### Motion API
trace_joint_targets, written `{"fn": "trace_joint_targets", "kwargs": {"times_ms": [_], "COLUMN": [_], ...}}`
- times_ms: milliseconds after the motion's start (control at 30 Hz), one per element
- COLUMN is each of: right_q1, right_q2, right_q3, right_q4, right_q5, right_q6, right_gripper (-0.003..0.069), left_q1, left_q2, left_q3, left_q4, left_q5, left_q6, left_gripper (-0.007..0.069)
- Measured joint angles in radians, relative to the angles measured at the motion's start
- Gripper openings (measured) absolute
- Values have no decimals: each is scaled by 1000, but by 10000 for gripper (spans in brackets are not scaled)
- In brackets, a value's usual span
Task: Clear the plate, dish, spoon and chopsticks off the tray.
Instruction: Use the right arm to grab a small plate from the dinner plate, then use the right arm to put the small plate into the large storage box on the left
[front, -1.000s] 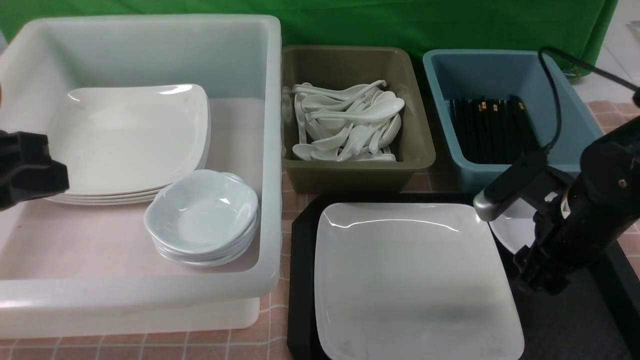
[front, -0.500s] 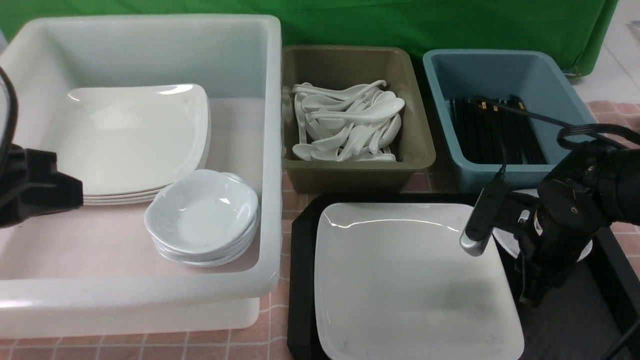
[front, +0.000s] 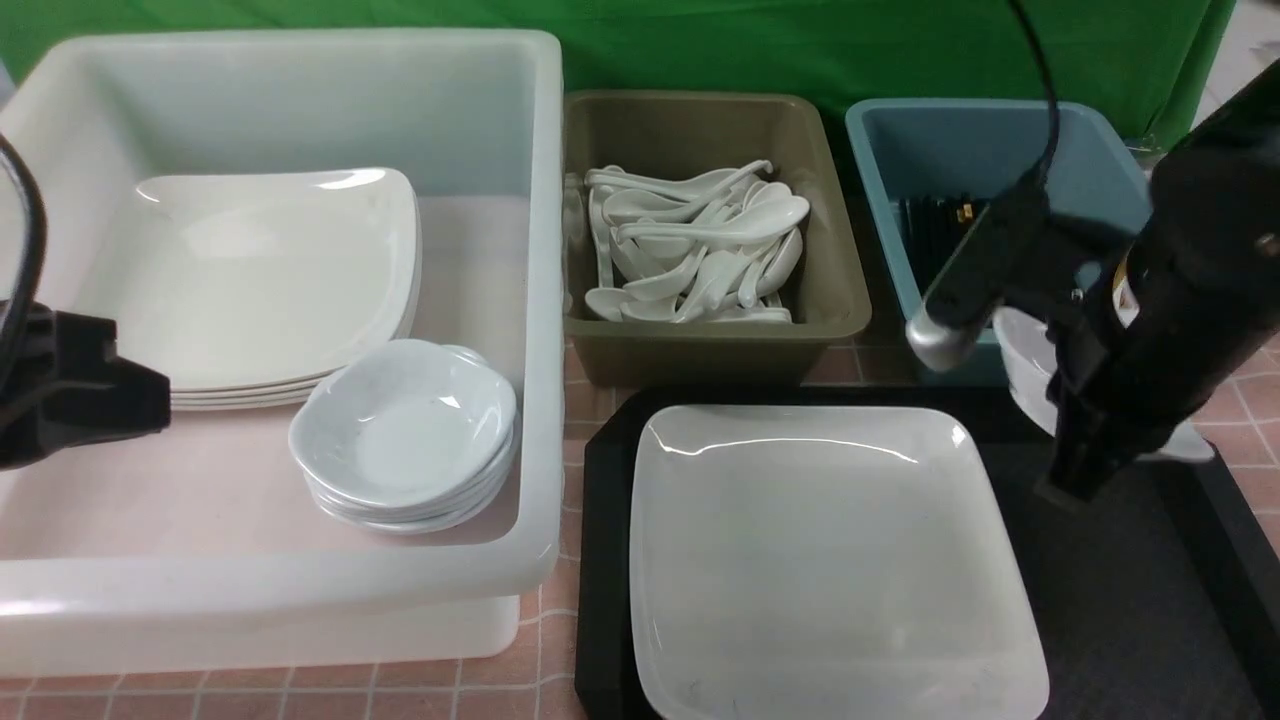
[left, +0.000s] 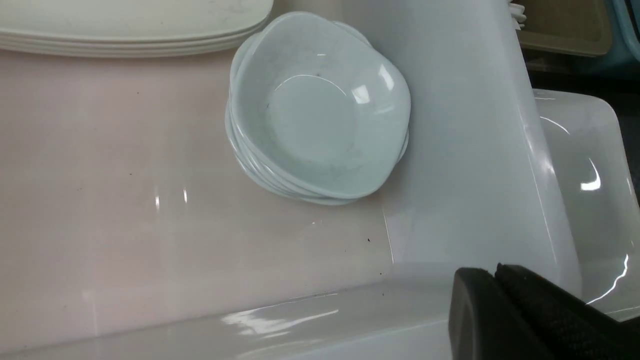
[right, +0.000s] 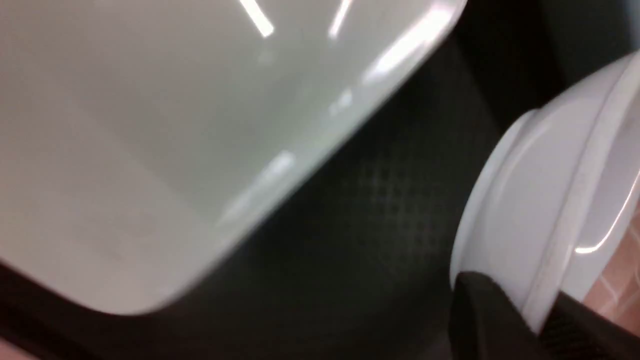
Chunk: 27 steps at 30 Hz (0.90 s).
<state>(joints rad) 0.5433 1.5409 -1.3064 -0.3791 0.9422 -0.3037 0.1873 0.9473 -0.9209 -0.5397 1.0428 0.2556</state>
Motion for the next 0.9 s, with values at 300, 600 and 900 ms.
{"fn": "trace_joint_targets", "kwargs": {"times_ms": [300, 600, 900], "right_q1": [173, 302, 306], "right_q2": [16, 347, 569], "right_q3": [-204, -443, -481], "right_q4": [715, 778, 724], "right_q5": [-123, -299, -457], "right_q6": [-499, -650, -661], "right_gripper": [82, 82, 150], "left_q1": [0, 2, 2], "left_q2": [33, 108, 108], "left_q3": [-69, -197, -199], "left_q4": [135, 170, 158], "left_q5": [-29, 16, 17], "left_q6": [-43, -106, -106], "left_gripper": [21, 21, 21]}}
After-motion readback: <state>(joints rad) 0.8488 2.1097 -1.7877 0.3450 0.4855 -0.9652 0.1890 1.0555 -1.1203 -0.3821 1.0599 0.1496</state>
